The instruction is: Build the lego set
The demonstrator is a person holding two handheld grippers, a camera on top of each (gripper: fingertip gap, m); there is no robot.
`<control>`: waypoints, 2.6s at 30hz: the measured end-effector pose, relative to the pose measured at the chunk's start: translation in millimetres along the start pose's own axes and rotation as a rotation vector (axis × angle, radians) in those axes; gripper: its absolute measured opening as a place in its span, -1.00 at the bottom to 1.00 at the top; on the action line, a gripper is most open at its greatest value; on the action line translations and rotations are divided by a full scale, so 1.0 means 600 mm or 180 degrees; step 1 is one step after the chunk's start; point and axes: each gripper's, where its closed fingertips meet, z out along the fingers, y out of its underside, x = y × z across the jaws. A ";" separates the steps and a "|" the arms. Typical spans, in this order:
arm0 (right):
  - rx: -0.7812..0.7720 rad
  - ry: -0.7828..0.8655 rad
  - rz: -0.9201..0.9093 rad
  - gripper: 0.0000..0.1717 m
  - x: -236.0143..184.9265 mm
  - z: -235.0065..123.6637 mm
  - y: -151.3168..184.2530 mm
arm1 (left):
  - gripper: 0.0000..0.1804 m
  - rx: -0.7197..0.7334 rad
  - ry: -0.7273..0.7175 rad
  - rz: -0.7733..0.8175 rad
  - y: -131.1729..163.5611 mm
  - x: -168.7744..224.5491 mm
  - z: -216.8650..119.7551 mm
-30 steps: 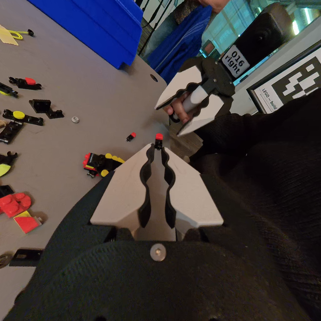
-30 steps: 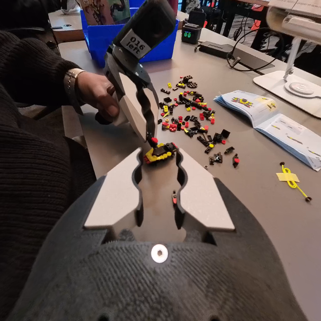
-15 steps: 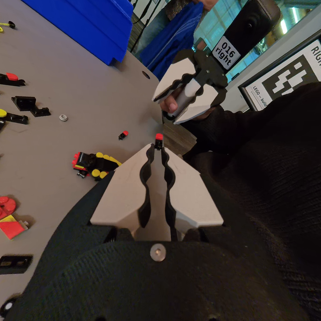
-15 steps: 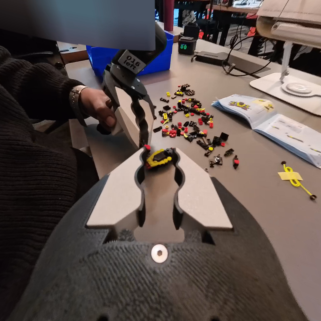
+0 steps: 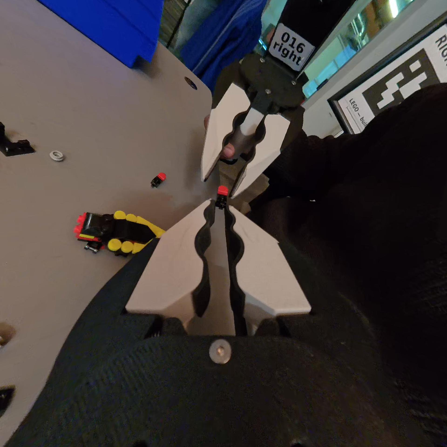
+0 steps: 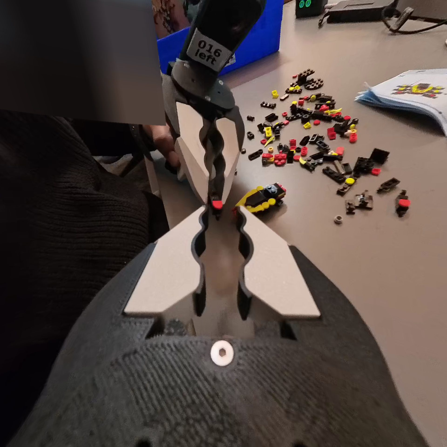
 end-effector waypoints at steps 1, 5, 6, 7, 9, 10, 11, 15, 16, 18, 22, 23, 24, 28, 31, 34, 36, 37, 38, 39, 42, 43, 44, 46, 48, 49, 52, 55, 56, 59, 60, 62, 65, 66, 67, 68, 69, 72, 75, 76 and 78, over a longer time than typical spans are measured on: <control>-0.0054 -0.0033 -0.0008 -0.77 -0.003 0.003 0.005 | -0.94 -0.0025 0.0000 0.0022 0.002 0.001 0.002; -0.0255 -0.0058 -0.0146 -0.86 -0.012 0.013 0.022 | -0.94 -0.0108 -0.0012 0.0069 0.010 0.003 0.007; -0.0278 -0.0054 -0.0171 -0.90 -0.013 0.014 0.023 | -0.94 -0.0130 -0.0038 0.0088 0.013 0.001 0.007; -0.0295 -0.0044 -0.0182 -0.90 -0.013 0.016 0.024 | -0.94 -0.0145 -0.0056 0.0100 0.014 0.000 0.007; -0.0323 -0.0064 -0.0173 -0.89 -0.014 0.017 0.028 | -0.94 -0.0173 -0.0085 0.0096 0.015 -0.002 0.007; -0.0327 -0.0090 -0.0146 -0.87 -0.015 0.017 0.029 | -0.94 -0.0173 -0.0088 0.0101 0.015 -0.002 0.007; -0.0322 -0.0114 -0.0114 -0.85 -0.015 0.016 0.029 | -0.94 -0.0178 -0.0087 0.0101 0.015 -0.002 0.008; -0.0306 -0.0122 -0.0086 -0.87 -0.013 0.014 0.028 | -0.94 -0.0223 -0.0079 0.0077 0.020 -0.004 0.011; -0.0317 -0.0118 -0.0095 -0.91 -0.013 0.014 0.029 | -0.94 -0.0216 -0.0076 0.0071 0.019 -0.004 0.011; -0.0336 -0.0099 -0.0104 -0.91 -0.012 0.015 0.031 | -0.94 -0.0219 -0.0089 0.0073 0.020 -0.005 0.011; -0.0371 -0.0015 -0.0083 -0.92 -0.005 0.015 0.033 | -0.92 -0.0206 -0.0192 0.0057 0.016 -0.013 0.009; -0.0399 0.0034 -0.0063 -0.93 0.001 0.015 0.036 | -0.86 -0.0170 -0.0251 0.0092 0.011 -0.016 0.005; -0.0438 0.0092 -0.0043 -0.93 0.007 0.015 0.041 | -0.77 -0.0117 -0.0338 0.0147 0.003 -0.019 -0.001; -0.0681 0.0408 -0.0081 -0.93 0.034 0.020 0.063 | -0.29 0.0023 -0.1006 0.0629 -0.024 -0.052 -0.037; -0.0811 0.0578 -0.0196 -0.93 0.041 0.028 0.071 | -0.04 -0.0196 -0.1461 0.0866 -0.015 -0.083 -0.050; -0.0916 0.0762 -0.0314 -0.93 0.049 0.034 0.078 | 0.01 -0.0513 -0.1670 0.0957 0.011 -0.106 -0.043; -0.0964 0.0865 -0.0345 -0.93 0.052 0.038 0.081 | 0.00 -0.0664 -0.1775 0.1044 0.022 -0.115 -0.041; -0.0979 0.0899 -0.0337 -0.93 0.051 0.041 0.082 | -0.01 -0.0703 -0.1813 0.1088 0.024 -0.118 -0.041; -0.0993 0.0930 -0.0327 -0.93 0.050 0.044 0.082 | -0.03 -0.0724 -0.1837 0.1113 0.025 -0.120 -0.042; -0.1006 0.0969 -0.0324 -0.92 0.050 0.046 0.083 | -0.08 -0.0742 -0.1835 0.1111 0.027 -0.121 -0.043; -0.1076 0.1149 -0.0348 -0.93 0.053 0.049 0.085 | -0.24 -0.0786 -0.1809 0.1039 0.034 -0.124 -0.046; -0.1105 0.1199 -0.0350 -0.93 0.055 0.050 0.087 | -0.28 -0.0781 -0.1815 0.1028 0.034 -0.125 -0.047; -0.1123 0.1225 -0.0348 -0.93 0.055 0.051 0.088 | -0.31 -0.0774 -0.1826 0.1027 0.033 -0.126 -0.048; -0.1126 0.1209 -0.0335 -0.93 0.052 0.055 0.089 | -0.33 -0.0783 -0.1834 0.1046 0.033 -0.127 -0.049; -0.1111 0.1206 -0.0309 -0.93 0.052 0.057 0.088 | -0.33 -0.0809 -0.1821 0.1056 0.035 -0.127 -0.047; -0.1102 0.1202 -0.0291 -0.93 0.053 0.058 0.087 | -0.32 -0.0815 -0.1820 0.1073 0.035 -0.126 -0.046; -0.1079 0.1194 -0.0245 -0.93 0.055 0.059 0.086 | -0.29 -0.0809 -0.1813 0.1118 0.034 -0.125 -0.045; -0.1065 0.1196 -0.0219 -0.93 0.057 0.061 0.085 | -0.35 -0.0845 -0.1760 0.1027 0.039 -0.124 -0.043; -0.1063 0.1194 -0.0207 -0.93 0.058 0.061 0.084 | -0.38 -0.0843 -0.1756 0.0992 0.039 -0.123 -0.042; -0.1049 0.1188 -0.0167 -0.93 0.059 0.061 0.084 | -0.41 -0.0858 -0.1747 0.0934 0.040 -0.123 -0.042; -0.1046 0.1184 -0.0155 -0.92 0.059 0.061 0.084 | -0.41 -0.0856 -0.1750 0.0914 0.040 -0.123 -0.042; -0.1043 0.1180 -0.0147 -0.92 0.059 0.061 0.084 | -0.41 -0.0864 -0.1757 0.0889 0.040 -0.123 -0.042; -0.1053 0.1189 -0.0156 -0.92 0.058 0.062 0.084 | -0.41 -0.0869 -0.1759 0.0885 0.041 -0.123 -0.042; -0.1054 0.1185 -0.0156 -0.92 0.057 0.062 0.084 | -0.40 -0.0869 -0.1758 0.0877 0.041 -0.123 -0.042; -0.1051 0.1179 -0.0152 -0.92 0.057 0.063 0.084 | -0.40 -0.0868 -0.1756 0.0864 0.041 -0.123 -0.042; -0.1049 0.1174 -0.0149 -0.93 0.056 0.063 0.084 | -0.40 -0.0872 -0.1749 0.0849 0.042 -0.123 -0.042; -0.1048 0.1178 -0.0152 -0.93 0.056 0.064 0.084 | -0.46 -0.0890 -0.1722 0.0829 0.044 -0.122 -0.041; -0.1043 0.1192 -0.0167 -0.93 0.057 0.065 0.083 | -0.58 -0.0892 -0.1761 0.0854 0.045 -0.124 -0.041; -0.1041 0.1230 -0.0189 -0.93 0.061 0.064 0.082 | -0.58 -0.0910 -0.1750 0.0846 0.046 -0.122 -0.040; -0.1037 0.1233 -0.0180 -0.93 0.062 0.064 0.082 | -0.58 -0.0907 -0.1736 0.0833 0.046 -0.121 -0.039; -0.1025 0.1226 -0.0147 -0.93 0.062 0.063 0.082 | -0.58 -0.0887 -0.1701 0.0784 0.046 -0.120 -0.040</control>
